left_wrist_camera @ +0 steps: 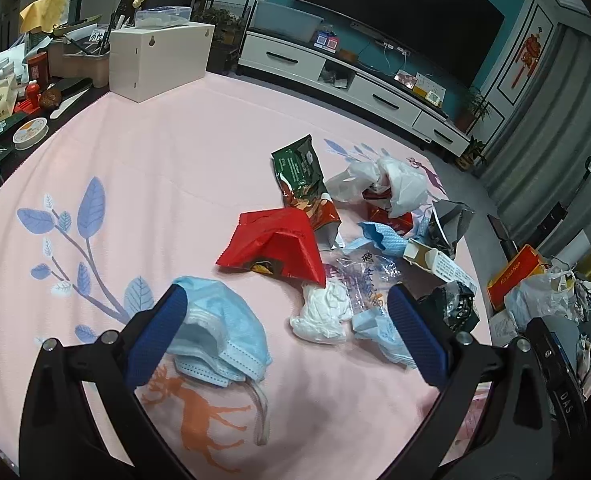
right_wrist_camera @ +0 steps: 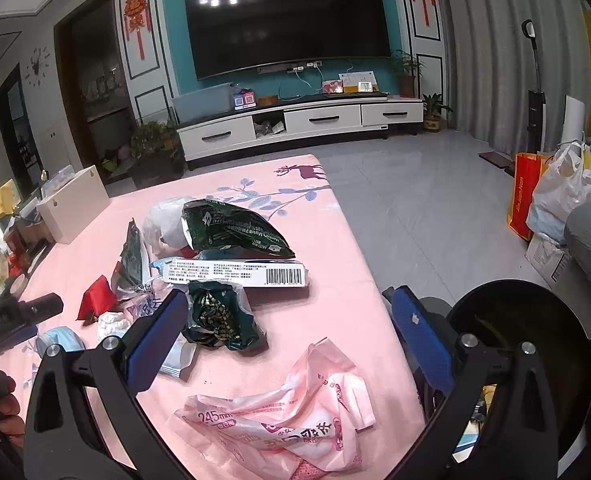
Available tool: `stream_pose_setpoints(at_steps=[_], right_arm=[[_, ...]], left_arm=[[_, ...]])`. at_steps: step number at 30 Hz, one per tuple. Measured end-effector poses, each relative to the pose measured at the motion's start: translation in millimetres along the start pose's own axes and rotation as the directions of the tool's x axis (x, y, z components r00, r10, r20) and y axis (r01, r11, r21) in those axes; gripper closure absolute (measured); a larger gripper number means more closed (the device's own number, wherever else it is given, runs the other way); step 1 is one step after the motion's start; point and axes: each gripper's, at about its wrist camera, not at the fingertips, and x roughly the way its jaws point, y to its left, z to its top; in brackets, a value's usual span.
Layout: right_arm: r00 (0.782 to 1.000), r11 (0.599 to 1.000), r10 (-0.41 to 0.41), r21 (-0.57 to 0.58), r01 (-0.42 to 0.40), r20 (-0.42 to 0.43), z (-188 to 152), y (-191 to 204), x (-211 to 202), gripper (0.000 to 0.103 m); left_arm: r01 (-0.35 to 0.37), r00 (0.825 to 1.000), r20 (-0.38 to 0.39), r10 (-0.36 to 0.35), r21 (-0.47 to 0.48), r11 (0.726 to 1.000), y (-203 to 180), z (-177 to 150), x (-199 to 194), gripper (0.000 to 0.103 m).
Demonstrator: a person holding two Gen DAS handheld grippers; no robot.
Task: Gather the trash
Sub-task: 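Move the right tool back toward the table and the pink bag, then grasp the blue face mask with the left tool while the right tool grasps the pink bag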
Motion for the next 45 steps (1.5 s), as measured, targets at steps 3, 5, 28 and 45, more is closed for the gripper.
stream_pose_setpoints(at_steps=[3, 5, 28, 45], right_arm=[[1.000, 1.000, 0.006, -0.003, -0.006, -0.002, 1, -1, -2, 0.003], [1.000, 1.000, 0.011, -0.006, -0.012, -0.008, 3, -1, -5, 0.003], [0.917, 0.994, 0.096, -0.008, -0.108, -0.386, -18, -6, 33, 0.003], [0.887, 0.991, 0.105, -0.024, -0.129, -0.450, -38, 0, 55, 0.051]], left_arm=[[0.004, 1.000, -0.001, -0.004, 0.001, 1.000, 0, 0, 0, 0.003], [0.010, 1.000, -0.001, -0.010, 0.002, 1.000, 0, 1, -1, 0.003], [-0.150, 0.984, -0.093, 0.150, 0.000, 0.989, 21, 0, 27, 0.004], [-0.071, 0.992, -0.110, 0.059, -0.114, 0.991, 35, -4, 34, 0.073]])
